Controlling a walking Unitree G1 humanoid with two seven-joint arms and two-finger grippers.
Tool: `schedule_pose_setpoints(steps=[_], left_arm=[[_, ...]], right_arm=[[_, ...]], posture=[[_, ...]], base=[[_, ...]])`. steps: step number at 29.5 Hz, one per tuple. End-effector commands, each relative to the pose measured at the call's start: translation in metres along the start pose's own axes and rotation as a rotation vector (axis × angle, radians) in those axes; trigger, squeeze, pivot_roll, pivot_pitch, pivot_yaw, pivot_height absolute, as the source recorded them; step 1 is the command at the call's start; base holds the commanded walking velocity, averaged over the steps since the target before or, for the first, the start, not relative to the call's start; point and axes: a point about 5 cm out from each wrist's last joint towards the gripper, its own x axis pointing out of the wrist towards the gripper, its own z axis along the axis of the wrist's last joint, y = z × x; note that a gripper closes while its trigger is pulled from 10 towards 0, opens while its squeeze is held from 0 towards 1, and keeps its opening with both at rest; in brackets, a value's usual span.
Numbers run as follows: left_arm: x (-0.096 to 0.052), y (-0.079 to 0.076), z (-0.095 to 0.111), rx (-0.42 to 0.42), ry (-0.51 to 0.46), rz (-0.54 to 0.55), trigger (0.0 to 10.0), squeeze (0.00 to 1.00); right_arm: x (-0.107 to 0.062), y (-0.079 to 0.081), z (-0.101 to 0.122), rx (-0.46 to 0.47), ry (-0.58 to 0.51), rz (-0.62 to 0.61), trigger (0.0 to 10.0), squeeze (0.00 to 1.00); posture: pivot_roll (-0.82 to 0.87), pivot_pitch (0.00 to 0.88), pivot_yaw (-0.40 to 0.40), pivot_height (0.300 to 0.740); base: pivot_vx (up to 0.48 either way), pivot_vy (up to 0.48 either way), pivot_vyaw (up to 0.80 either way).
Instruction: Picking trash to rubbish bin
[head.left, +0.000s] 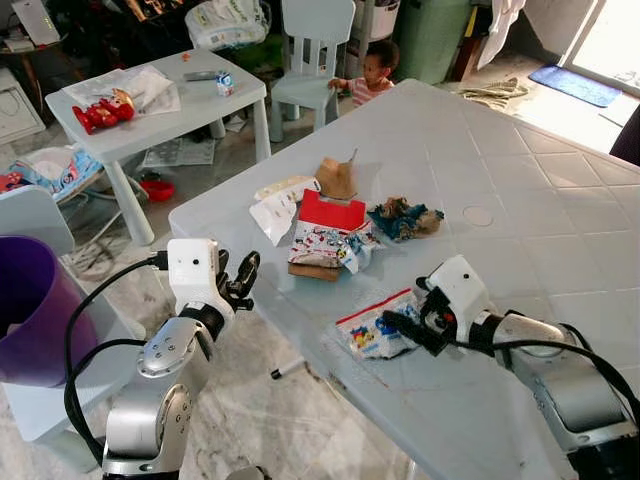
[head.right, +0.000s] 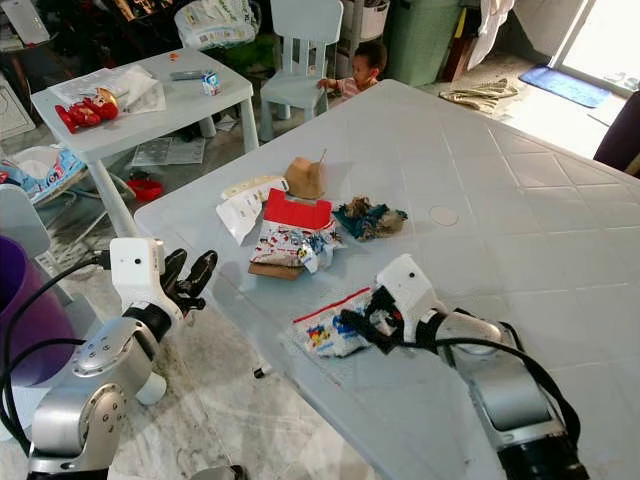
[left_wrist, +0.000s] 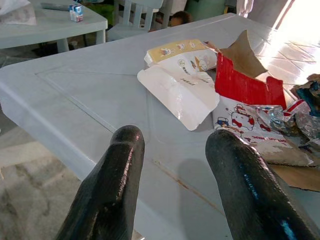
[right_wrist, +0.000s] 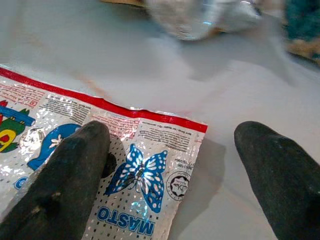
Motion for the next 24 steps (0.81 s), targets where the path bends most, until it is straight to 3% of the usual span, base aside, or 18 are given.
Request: schedule_pose_setpoints(steps=[1,4,5,14,24], left_arm=[[-0.002,0.000,-0.001,0.012,0.007,0.003,10.0,0.00],[-0.002,0.000,-0.001,0.013,0.008,0.004,10.0,0.00],[-0.002,0.000,-0.001,0.013,0.008,0.005,10.0,0.00],[-0.002,0.001,0.000,0.015,0.006,0.007,10.0,0.00],[-0.002,0.001,-0.001,0.014,0.007,0.009,10.0,0.00]], right_arm=[[0.000,0.007,-0.018,0.004,0.096,0.026,10.0,0.00],[0.001,0.012,-0.020,-0.002,0.113,0.056,10.0,0.00],[0.002,0.015,-0.021,-0.003,0.118,0.075,0.0,0.00],[0.005,0.014,-0.022,-0.011,0.120,0.065,0.0,0.00],[0.012,0.003,-0.016,-0.045,0.087,-0.024,0.0,0.00]], posture=[[0.09,0.105,-0.057,0.740],[0.09,0.104,-0.058,0.740],[0.10,0.104,-0.059,0.740],[0.10,0.104,-0.059,0.740],[0.10,0.102,-0.058,0.740]], base=[[0.000,0.000,0.00],[0.000,0.000,0.00],[0.000,0.000,0.00],[0.000,0.000,0.00],[0.000,0.000,0.00]])
